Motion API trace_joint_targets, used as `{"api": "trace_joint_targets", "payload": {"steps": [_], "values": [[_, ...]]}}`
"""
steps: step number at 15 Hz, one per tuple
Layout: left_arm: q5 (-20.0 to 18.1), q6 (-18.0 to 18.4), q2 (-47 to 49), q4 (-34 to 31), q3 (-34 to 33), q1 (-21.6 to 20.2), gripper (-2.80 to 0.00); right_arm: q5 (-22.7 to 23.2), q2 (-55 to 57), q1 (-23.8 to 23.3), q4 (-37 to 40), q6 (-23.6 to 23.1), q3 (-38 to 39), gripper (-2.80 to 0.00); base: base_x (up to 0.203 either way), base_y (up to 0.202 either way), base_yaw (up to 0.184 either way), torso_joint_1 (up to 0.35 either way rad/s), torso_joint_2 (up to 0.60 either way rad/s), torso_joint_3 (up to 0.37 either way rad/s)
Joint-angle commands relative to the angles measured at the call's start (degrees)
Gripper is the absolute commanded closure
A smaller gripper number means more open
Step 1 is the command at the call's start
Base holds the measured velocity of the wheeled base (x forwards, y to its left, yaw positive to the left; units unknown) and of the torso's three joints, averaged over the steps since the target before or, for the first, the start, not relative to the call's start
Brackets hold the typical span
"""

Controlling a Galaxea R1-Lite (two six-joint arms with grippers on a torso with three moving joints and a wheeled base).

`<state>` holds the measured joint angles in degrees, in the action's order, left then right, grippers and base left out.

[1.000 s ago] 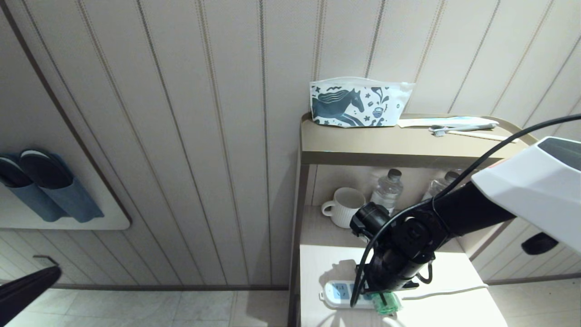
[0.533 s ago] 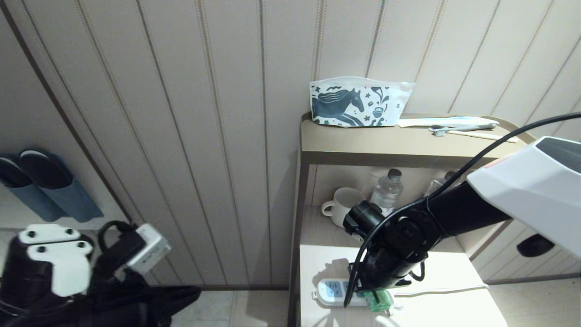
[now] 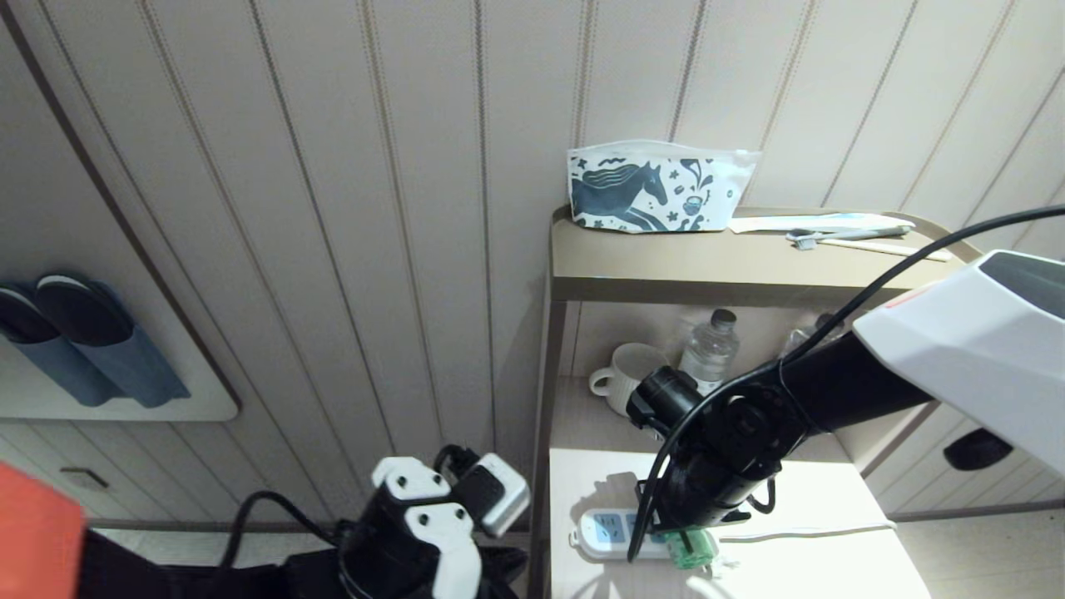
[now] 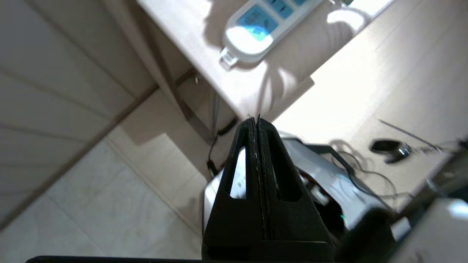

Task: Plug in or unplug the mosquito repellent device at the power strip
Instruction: Hold the socket with your left hand and unplug it with your right hand

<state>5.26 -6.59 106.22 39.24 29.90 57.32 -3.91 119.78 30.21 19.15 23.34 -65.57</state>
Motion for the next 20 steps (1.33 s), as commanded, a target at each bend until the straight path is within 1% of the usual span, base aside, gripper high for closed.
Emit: {"api": "trace_joint_targets", "payload": {"steps": [1, 2, 3, 6, 8, 12, 14, 15, 16, 20], "values": [[4.28, -0.25, 12.03, 6.95, 3.53, 4.41, 0.00, -0.14, 0.19, 0.03, 0.10, 0.11, 0.01, 0.00, 0.000, 0.000, 0.000, 0.000, 0.00, 0.000], [6.09, -0.23, 14.53, 10.70, 4.49, 5.55, 0.00, -0.14, 0.19, 0.01, 0.10, -0.05, 0.01, 0.00, 0.000, 0.000, 0.000, 0.000, 0.00, 0.000], [7.49, -0.22, 16.79, 12.13, 5.70, 6.22, 0.00, -0.08, 0.21, 0.03, 0.10, 0.03, 0.09, 0.00, 0.000, 0.000, 0.000, 0.000, 0.00, 0.000], [11.15, -0.50, 23.35, 14.49, 11.99, 8.25, 0.00, -0.05, 0.46, 0.04, 0.01, 0.03, -0.01, 0.00, 0.000, 0.000, 0.000, 0.000, 0.00, 0.000], [13.77, -0.72, 26.52, 15.08, 15.43, 8.89, 0.00, -0.05, 0.27, 0.06, 0.10, 0.03, 0.17, 0.00, 0.000, 0.000, 0.000, 0.000, 0.00, 0.000], [16.12, -0.75, 31.85, 15.72, 20.13, 8.86, 0.00, -0.05, 0.01, 0.03, 0.01, 0.03, 0.53, 0.00, 0.000, 0.000, 0.000, 0.000, 0.00, 0.000], [17.27, -0.38, 34.63, 19.46, 20.85, 8.30, 0.00, -0.01, -0.12, 0.03, 0.05, 0.03, 0.67, 0.00, 0.000, 0.000, 0.000, 0.000, 0.00, 0.000], [17.76, -0.18, 35.42, 19.87, 21.30, 7.52, 0.00, -0.05, -0.08, 0.03, 0.10, 0.03, 0.66, 0.00, 0.000, 0.000, 0.000, 0.000, 0.00, 0.000], [17.85, -0.03, 36.19, 20.12, 21.50, 6.93, 0.00, -0.05, -0.08, 0.03, 0.01, 0.03, 0.71, 0.00, 0.000, 0.000, 0.000, 0.000, 0.00, 0.000], [17.90, 0.08, 37.57, 21.14, 21.83, 6.84, 0.00, 0.04, 0.15, 0.11, -0.06, 0.03, 0.62, 0.00, 0.000, 0.000, 0.000, 0.000, 0.00, 0.000]]}}
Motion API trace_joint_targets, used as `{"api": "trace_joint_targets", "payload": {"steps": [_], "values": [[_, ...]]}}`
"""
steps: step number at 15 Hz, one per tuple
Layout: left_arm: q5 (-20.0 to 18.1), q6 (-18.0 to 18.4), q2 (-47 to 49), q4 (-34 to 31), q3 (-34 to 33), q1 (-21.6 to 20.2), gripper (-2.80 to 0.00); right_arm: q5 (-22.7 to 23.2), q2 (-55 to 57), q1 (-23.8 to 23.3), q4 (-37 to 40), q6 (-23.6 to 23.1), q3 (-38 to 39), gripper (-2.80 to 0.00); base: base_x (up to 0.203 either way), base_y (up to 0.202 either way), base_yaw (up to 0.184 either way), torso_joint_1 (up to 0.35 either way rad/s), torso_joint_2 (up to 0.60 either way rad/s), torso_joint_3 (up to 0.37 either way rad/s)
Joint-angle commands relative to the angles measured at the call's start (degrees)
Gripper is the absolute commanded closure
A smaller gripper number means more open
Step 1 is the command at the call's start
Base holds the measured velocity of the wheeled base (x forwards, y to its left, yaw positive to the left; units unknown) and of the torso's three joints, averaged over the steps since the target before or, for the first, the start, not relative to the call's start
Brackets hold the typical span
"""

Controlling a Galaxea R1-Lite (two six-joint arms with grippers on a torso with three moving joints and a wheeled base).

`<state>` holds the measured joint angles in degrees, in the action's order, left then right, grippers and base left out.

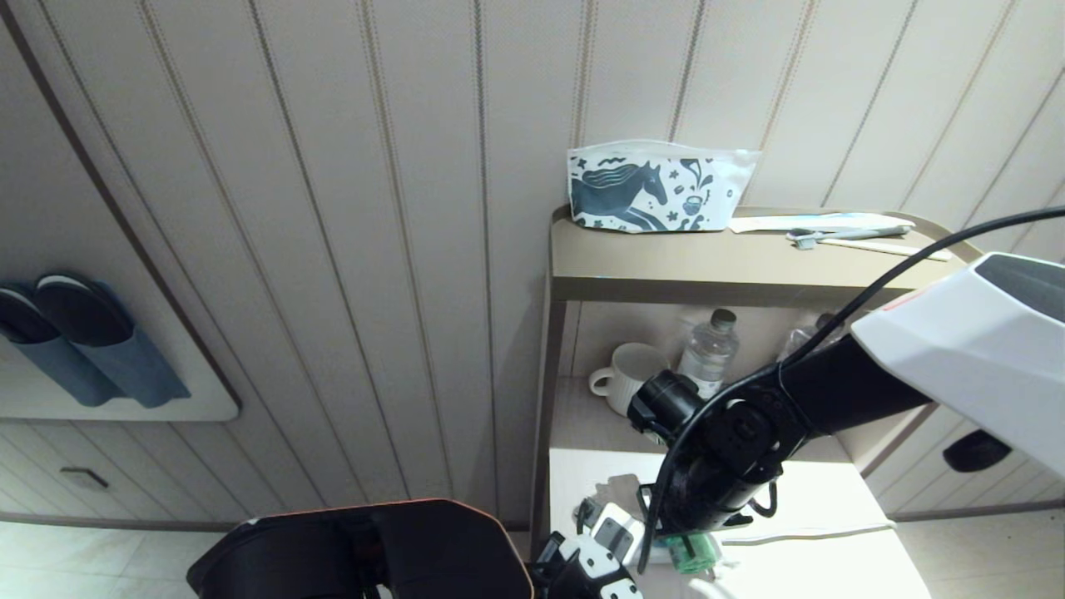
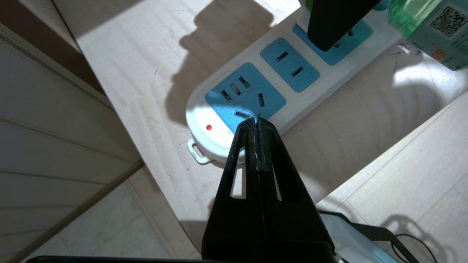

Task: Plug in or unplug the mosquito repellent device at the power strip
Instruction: Hold the socket with your left hand and unplug it with your right hand

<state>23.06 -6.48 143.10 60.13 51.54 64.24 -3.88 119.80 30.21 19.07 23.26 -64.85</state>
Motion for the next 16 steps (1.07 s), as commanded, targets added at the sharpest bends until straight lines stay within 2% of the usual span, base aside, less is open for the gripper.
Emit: {"api": "trace_joint_targets", "payload": {"steps": [1, 6, 10, 13, 16], "values": [[0.12, 0.00, 0.69, 0.23, 0.69, -0.08, 0.00, 0.01, 0.16, 0.11, -0.10, 0.12, -0.03, 0.00, 0.000, 0.000, 0.000, 0.000, 0.00, 0.000], [0.06, 0.85, 1.57, 0.25, 1.64, 0.00, 0.00, 0.03, -0.41, 0.19, -0.10, 0.08, 0.08, 0.00, 0.000, 0.000, 0.000, 0.000, 0.00, 0.000], [0.08, 1.20, 1.57, 0.34, 1.90, 0.20, 0.00, -0.85, -0.71, 2.85, 0.35, -1.20, -0.11, 0.00, 0.000, 0.000, 0.000, 0.000, 0.00, 0.000], [0.05, 1.03, 1.57, 0.43, 2.25, 0.27, 0.00, -4.71, -0.80, 2.84, 0.52, -3.00, 0.82, 0.00, 0.000, 0.000, 0.000, 0.000, 0.00, 0.000], [0.14, 1.03, 1.15, 0.55, 3.37, -2.20, 0.00, -4.91, -0.88, 2.37, 0.27, -3.04, 1.96, 0.00, 0.000, 0.000, 0.000, 0.000, 0.00, 0.000]]}}
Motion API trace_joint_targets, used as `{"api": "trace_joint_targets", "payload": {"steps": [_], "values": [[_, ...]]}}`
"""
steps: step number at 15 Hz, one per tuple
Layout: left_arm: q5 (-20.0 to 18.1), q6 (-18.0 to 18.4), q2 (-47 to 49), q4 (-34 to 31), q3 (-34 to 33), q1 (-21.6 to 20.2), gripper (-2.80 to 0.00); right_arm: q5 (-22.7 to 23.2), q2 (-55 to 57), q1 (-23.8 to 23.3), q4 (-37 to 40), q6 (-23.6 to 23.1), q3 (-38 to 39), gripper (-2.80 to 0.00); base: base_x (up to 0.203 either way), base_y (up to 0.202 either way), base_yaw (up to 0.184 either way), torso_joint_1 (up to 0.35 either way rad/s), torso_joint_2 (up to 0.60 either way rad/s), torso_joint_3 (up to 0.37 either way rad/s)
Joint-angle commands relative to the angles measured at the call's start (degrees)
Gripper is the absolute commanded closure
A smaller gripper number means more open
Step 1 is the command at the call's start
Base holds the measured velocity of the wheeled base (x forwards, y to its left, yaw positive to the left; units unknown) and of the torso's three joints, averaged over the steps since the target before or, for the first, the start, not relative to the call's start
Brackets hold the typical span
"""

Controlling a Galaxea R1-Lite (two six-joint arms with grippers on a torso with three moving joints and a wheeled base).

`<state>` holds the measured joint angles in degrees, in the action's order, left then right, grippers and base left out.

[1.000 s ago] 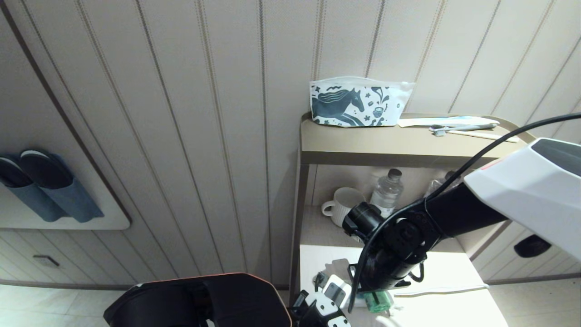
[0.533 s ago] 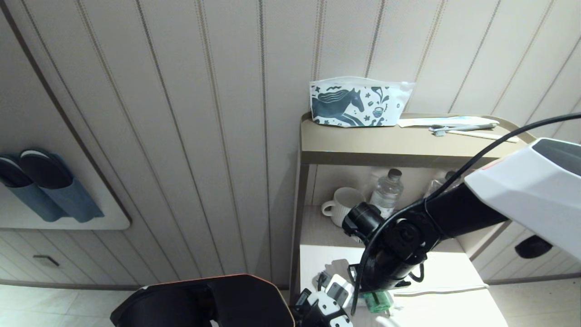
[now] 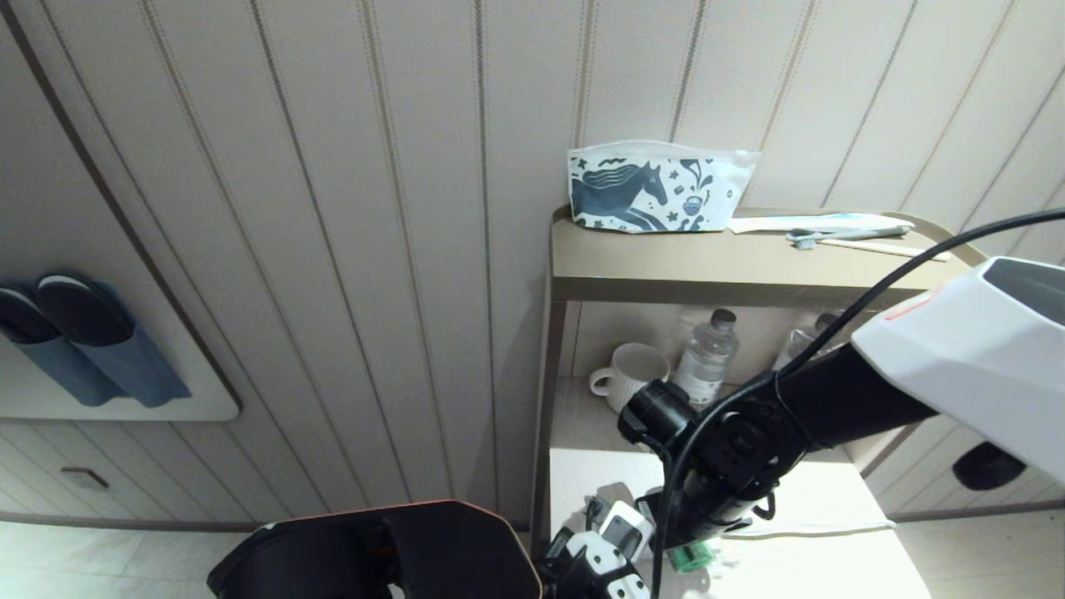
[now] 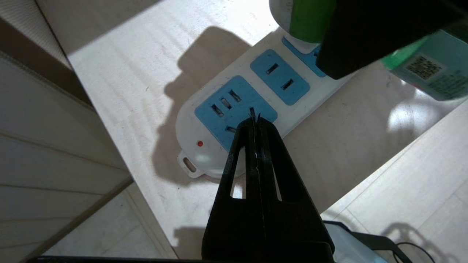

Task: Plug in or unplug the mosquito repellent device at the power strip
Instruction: Hold the socket with your left hand and unplug it with your right hand

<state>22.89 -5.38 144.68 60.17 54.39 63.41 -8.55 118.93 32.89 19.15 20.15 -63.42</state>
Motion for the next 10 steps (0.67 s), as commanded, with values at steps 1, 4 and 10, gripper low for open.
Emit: {"api": "trace_joint_targets", "payload": {"steps": [1, 4, 10], "values": [[0.32, -0.07, -0.47, 0.62, 0.62, -2.02, 0.00, -0.24, 0.07, -0.37, 0.01, 0.06, 0.85, 0.00, 0.000, 0.000, 0.000, 0.000, 0.00, 0.000], [1.23, -0.07, 0.50, 0.84, 1.40, -2.84, 0.00, -0.24, 0.16, -0.54, -0.08, 0.06, 1.02, 0.00, 0.000, 0.000, 0.000, 0.000, 0.00, 0.000], [1.28, 0.19, 0.89, 0.65, 1.33, -2.85, 0.00, -0.27, 0.34, -0.46, -0.25, 0.18, 0.08, 0.00, 0.000, 0.000, 0.000, 0.000, 0.00, 0.000]]}}
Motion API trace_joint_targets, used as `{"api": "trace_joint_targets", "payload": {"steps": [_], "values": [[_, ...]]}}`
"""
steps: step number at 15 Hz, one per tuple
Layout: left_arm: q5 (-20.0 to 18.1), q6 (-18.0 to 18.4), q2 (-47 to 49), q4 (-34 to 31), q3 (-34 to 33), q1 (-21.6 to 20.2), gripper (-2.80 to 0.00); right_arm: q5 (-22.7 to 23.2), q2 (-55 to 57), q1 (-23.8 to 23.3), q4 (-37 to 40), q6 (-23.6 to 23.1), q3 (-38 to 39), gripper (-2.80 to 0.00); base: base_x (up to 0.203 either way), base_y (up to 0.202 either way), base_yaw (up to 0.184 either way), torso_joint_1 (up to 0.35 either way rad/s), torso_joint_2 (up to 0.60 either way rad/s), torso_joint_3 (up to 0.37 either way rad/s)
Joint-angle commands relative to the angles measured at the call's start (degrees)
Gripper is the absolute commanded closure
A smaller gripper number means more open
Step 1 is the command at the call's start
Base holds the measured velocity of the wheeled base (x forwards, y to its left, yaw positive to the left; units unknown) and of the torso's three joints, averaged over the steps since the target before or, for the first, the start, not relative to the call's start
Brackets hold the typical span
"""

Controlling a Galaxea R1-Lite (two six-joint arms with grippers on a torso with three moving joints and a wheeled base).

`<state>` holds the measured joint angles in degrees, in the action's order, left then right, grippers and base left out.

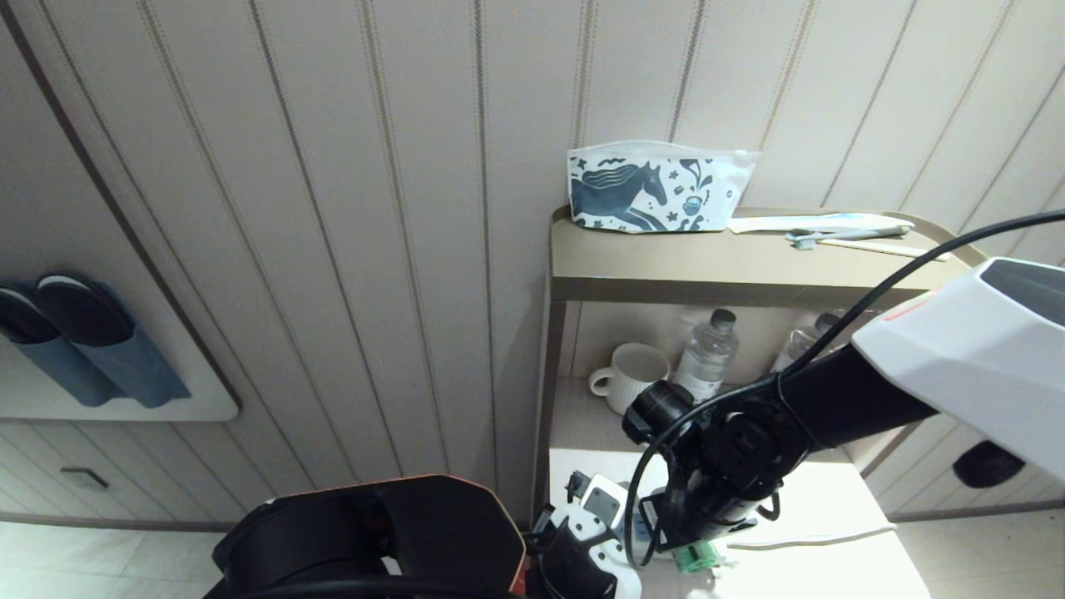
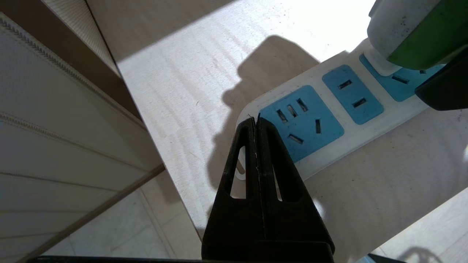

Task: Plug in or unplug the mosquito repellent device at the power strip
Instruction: Hold the socket with your left hand and unplug it with your right hand

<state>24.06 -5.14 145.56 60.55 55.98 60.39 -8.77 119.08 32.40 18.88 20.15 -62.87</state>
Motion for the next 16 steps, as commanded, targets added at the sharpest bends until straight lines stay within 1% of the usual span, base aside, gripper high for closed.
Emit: {"api": "trace_joint_targets", "payload": {"steps": [1, 5, 7, 8, 16], "values": [[0.02, -0.04, 0.16, 0.31, -0.34, 0.25, 0.00, -0.11, 0.02, -0.04, 0.04, 0.46, -1.03, 0.00, 0.000, 0.000, 0.000, 0.000, 0.00, 0.000], [-0.07, -0.04, 0.58, 0.36, -0.20, 1.39, 0.00, -0.76, -1.16, 0.22, 0.20, 0.51, -1.73, 0.00, 0.000, 0.000, 0.000, 0.000, 0.00, 0.000], [-0.07, -0.04, 0.87, 0.36, -0.25, 1.39, 0.00, -3.81, -1.39, 0.83, 0.20, 0.57, -1.64, 0.00, 0.000, 0.000, 0.000, 0.000, 0.00, 0.000], [-0.07, -0.04, 0.98, 0.36, -0.17, 1.39, 0.00, -4.57, -1.41, 0.91, 0.20, 0.48, -1.77, 0.00, 0.000, 0.000, 0.000, 0.000, 0.00, 0.000], [0.02, -0.13, 1.40, 0.15, 1.04, 1.31, 0.00, -4.65, -1.54, 0.62, 0.02, 0.33, -0.24, 0.00, 0.000, 0.000, 0.000, 0.000, 0.00, 0.000]]}}
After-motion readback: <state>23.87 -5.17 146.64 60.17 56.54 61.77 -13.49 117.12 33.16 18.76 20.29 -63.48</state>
